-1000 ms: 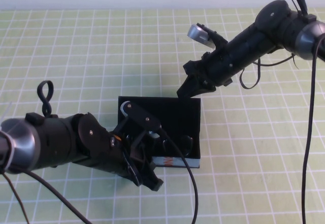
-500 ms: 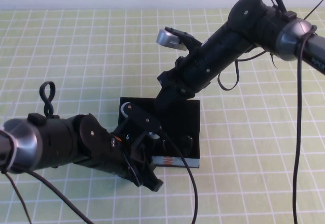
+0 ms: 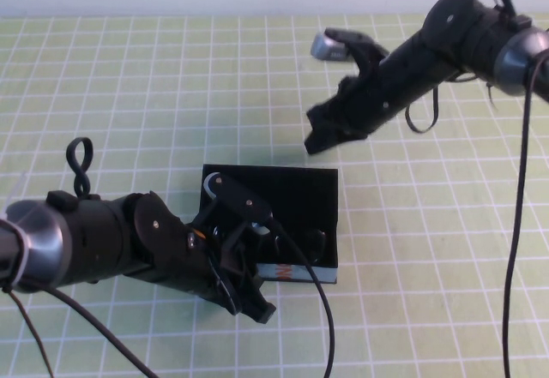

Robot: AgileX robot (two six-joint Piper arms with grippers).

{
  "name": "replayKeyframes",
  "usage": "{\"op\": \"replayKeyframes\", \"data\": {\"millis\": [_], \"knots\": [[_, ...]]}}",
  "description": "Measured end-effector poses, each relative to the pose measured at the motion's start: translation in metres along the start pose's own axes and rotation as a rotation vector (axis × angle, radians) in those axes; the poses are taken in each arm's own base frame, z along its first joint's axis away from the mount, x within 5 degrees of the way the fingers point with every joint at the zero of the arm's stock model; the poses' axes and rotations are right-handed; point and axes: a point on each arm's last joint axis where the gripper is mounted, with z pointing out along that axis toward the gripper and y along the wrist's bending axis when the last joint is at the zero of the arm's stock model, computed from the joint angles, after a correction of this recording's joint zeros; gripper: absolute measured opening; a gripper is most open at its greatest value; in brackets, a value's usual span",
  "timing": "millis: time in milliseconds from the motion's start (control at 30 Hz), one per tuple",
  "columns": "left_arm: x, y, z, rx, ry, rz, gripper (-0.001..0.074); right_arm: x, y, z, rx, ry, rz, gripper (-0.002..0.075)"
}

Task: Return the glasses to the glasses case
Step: Close the glasses case

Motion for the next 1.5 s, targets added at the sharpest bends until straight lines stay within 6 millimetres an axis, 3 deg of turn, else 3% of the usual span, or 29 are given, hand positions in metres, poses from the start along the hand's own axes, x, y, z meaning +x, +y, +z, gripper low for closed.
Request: {"op": "replayKeyframes", "data": {"millis": [167, 267, 467, 733, 1000, 1233, 1500], "knots": [[0.0, 0.0, 0.0, 0.0, 0.0, 0.0, -0.0003, 0.016, -0.019, 0.03, -0.023, 0.115, 0.021, -0.0018], [0.0, 0.0, 0.0, 0.003, 0.002, 0.0, -0.0003, 0.02, -0.018, 0.034, -0.094, 0.132, 0.002, -0.0018], [0.0, 0.0, 0.0, 0.003, 0.002, 0.0, -0.0003, 0.017, -0.007, 0.032, -0.218, 0.104, -0.008, -0.0018], [0.0, 0.001, 0.0, -0.006, -0.005, 0.0, -0.0003, 0.013, 0.018, 0.019, -0.218, 0.095, -0.031, -0.0018], [0.002, 0.007, -0.003, 0.007, 0.023, 0.008, -0.0003, 0.038, 0.046, 0.039, -0.23, 0.213, -0.048, -0.0018], [0.005, -0.002, -0.042, 0.135, 0.244, 0.183, -0.0003, 0.044, 0.063, 0.046, -0.226, 0.251, -0.075, -0.0018], [0.009, 0.013, -0.106, -0.058, 0.252, 0.059, -0.0003, 0.05, 0.061, 0.05, -0.195, 0.285, -0.068, -0.0018]]}}
